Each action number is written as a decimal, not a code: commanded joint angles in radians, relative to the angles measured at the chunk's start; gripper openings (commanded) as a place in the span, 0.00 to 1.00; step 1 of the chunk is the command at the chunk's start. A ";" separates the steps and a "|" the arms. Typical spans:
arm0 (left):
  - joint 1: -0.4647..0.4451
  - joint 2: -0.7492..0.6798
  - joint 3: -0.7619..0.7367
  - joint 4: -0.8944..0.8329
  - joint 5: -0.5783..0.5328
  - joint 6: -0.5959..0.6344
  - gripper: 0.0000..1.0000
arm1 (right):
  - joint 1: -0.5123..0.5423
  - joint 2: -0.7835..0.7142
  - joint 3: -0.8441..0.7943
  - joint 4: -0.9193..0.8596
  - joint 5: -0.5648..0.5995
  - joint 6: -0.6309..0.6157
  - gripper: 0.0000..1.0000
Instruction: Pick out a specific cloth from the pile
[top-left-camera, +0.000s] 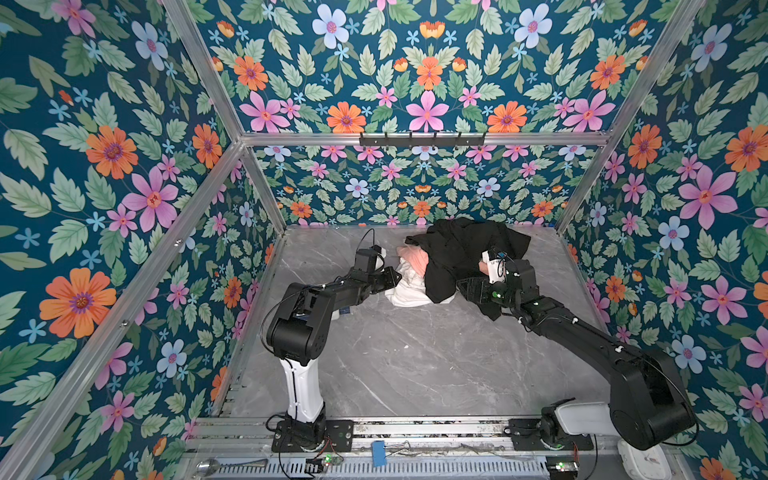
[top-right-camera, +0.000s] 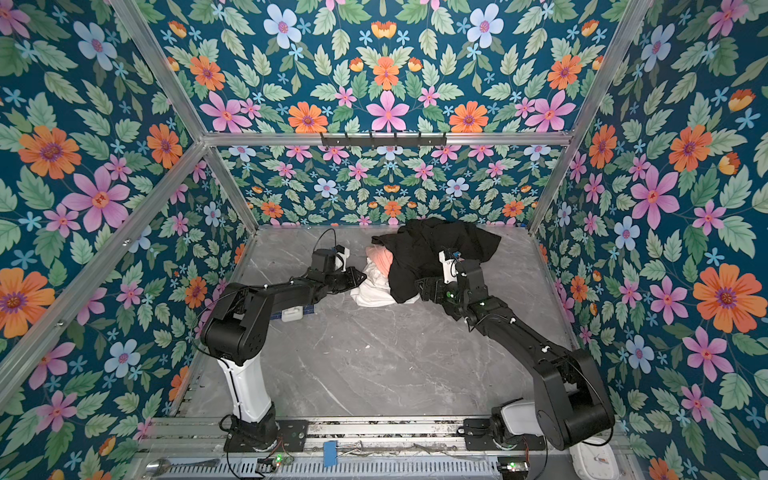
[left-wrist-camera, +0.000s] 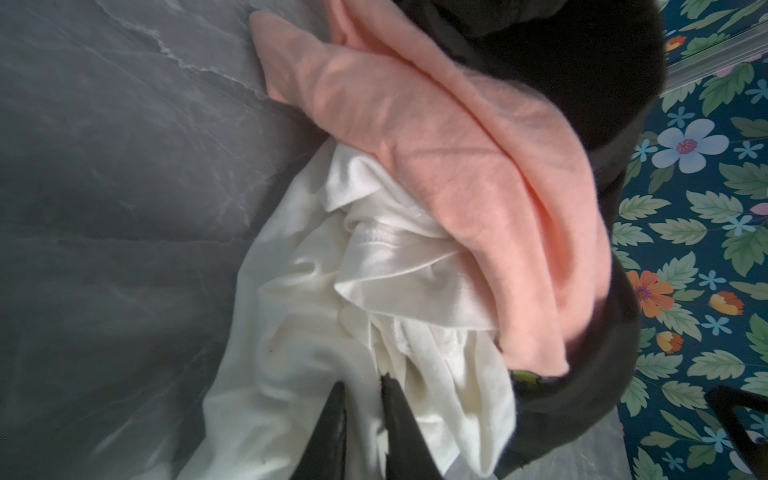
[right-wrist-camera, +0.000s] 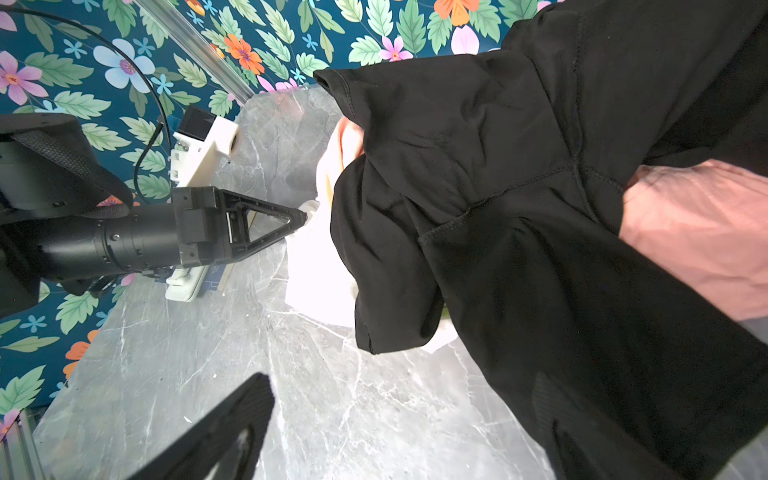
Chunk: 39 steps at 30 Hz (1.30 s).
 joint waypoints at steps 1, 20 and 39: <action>0.001 -0.003 0.007 -0.010 0.005 0.010 0.15 | 0.001 -0.013 0.006 0.009 0.018 -0.003 0.99; 0.000 -0.039 0.048 -0.029 0.019 0.005 0.00 | 0.001 -0.053 0.017 -0.009 0.036 0.000 0.99; -0.010 -0.107 0.152 -0.044 0.069 -0.061 0.00 | 0.000 -0.055 0.016 -0.005 0.029 0.027 0.99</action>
